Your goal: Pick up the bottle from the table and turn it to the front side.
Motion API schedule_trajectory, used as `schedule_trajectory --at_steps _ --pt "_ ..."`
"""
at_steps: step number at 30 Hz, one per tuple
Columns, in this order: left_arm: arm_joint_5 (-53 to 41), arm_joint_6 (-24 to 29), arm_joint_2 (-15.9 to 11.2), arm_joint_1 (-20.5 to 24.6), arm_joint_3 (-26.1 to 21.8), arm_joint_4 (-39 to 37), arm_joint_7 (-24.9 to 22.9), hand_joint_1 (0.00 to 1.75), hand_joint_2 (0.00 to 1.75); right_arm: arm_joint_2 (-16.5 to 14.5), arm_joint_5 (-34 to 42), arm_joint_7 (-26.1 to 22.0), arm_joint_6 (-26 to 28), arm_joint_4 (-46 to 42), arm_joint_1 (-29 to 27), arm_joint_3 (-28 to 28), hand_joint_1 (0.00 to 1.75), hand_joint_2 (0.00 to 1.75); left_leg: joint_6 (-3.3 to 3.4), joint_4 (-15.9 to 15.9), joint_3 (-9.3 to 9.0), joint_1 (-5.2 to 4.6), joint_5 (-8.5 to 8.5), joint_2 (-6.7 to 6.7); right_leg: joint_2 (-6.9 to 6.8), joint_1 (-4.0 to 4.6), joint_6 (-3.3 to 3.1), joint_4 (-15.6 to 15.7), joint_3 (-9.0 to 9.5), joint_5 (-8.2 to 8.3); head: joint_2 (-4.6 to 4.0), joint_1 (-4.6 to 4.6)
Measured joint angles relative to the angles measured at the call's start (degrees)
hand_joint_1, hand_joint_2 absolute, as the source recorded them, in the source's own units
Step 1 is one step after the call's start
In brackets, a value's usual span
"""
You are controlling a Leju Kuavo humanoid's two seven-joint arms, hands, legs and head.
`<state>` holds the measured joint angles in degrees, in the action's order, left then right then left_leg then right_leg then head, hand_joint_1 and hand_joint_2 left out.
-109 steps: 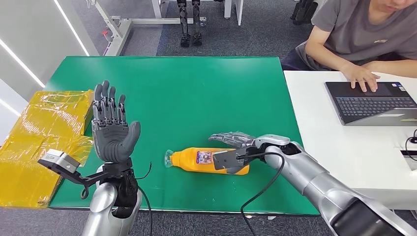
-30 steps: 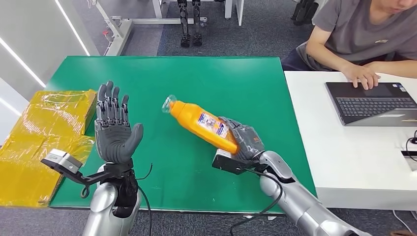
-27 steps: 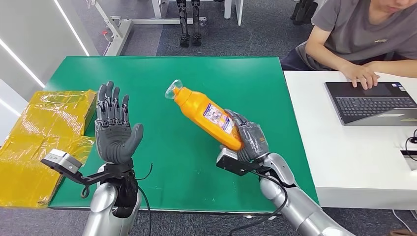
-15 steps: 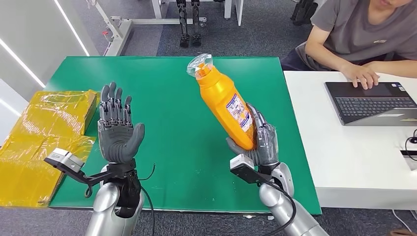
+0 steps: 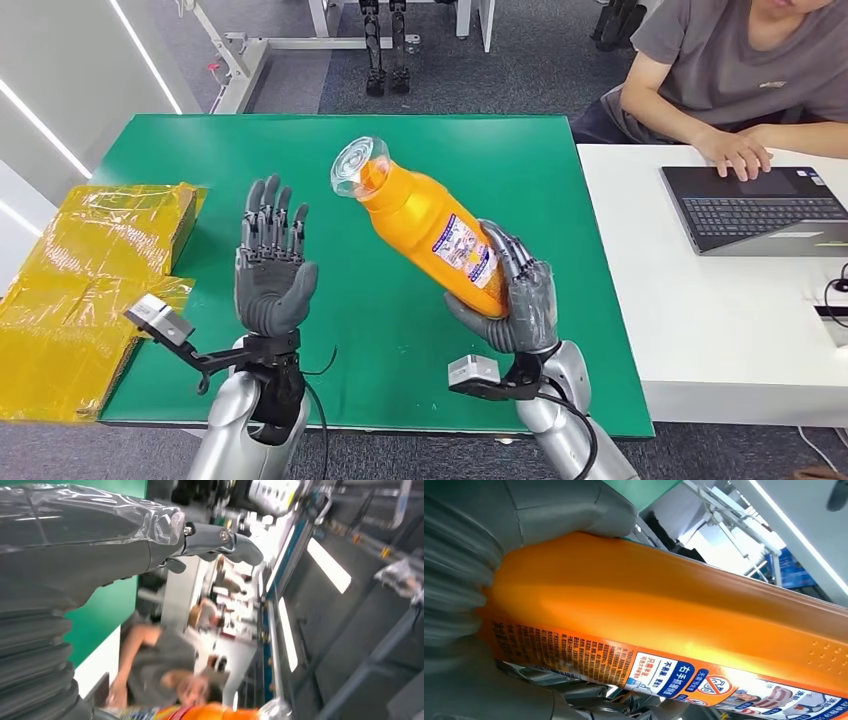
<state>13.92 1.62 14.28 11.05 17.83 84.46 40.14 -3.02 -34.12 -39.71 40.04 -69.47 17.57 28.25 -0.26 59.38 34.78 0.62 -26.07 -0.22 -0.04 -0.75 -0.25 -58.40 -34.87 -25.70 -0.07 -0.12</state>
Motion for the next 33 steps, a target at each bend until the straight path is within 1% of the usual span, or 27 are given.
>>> schedule_trajectory --at_steps 4,7,13,21,23,27,33 --pt "2.31 -7.22 -0.97 0.84 3.67 -4.61 -2.72 0.00 1.75 -0.61 -0.54 3.04 -0.01 -0.58 -1.92 -0.77 1.75 1.75 0.00 0.00 0.00 -0.01 0.00 0.00 0.01 -0.01 0.02 0.01 0.00 0.00 0.00 0.00" --pt "2.68 -9.60 -1.46 1.71 4.89 -6.54 -3.59 0.00 1.75 -0.32 -1.00 4.50 -0.13 -0.59 -2.20 -0.03 1.75 1.75 0.00 0.01 0.01 -0.01 0.00 0.01 0.01 -0.01 0.01 0.00 0.00 0.00 0.00 0.00" --pt "3.04 -10.72 -2.20 3.14 6.24 -9.09 -4.03 0.00 1.75 0.13 -1.59 5.54 -0.83 -0.59 -2.13 2.09 1.75 1.75 0.00 0.00 0.00 0.00 0.00 0.01 0.02 0.00 0.01 0.00 0.00 0.00 0.00 -0.01" --pt "3.06 -10.87 -2.51 3.50 6.49 -10.51 -4.03 0.00 1.75 0.50 -1.73 5.75 -0.97 -0.59 -2.04 2.82 1.75 1.75 0.00 0.00 0.01 0.00 0.00 0.01 0.02 0.00 0.01 0.00 0.00 0.00 0.00 0.00" --pt "3.10 -10.92 -2.64 3.58 6.56 -10.72 -4.03 0.00 1.75 0.62 -2.41 7.03 -2.81 -0.53 -1.86 3.30 1.75 1.75 0.00 0.00 0.01 0.00 0.00 0.02 0.02 0.00 0.01 0.00 0.00 0.00 0.00 0.00" --pt "3.80 -11.24 -2.83 4.99 6.62 -11.77 -4.03 0.00 1.75 0.94 -4.98 11.11 -10.41 0.21 -0.97 5.19 1.75 1.75 0.01 0.00 0.01 0.00 0.01 0.02 0.00 0.00 0.01 0.00 0.00 0.00 0.00 0.01" --pt "4.42 -11.40 -3.23 6.51 6.63 -14.01 -3.52 0.00 1.75 1.18 -6.39 12.74 -15.54 1.22 -0.05 6.67 1.75 1.75 0.01 0.00 0.00 0.00 0.03 0.05 0.04 0.00 -0.02 -0.01 0.00 0.02 0.00 -0.01"
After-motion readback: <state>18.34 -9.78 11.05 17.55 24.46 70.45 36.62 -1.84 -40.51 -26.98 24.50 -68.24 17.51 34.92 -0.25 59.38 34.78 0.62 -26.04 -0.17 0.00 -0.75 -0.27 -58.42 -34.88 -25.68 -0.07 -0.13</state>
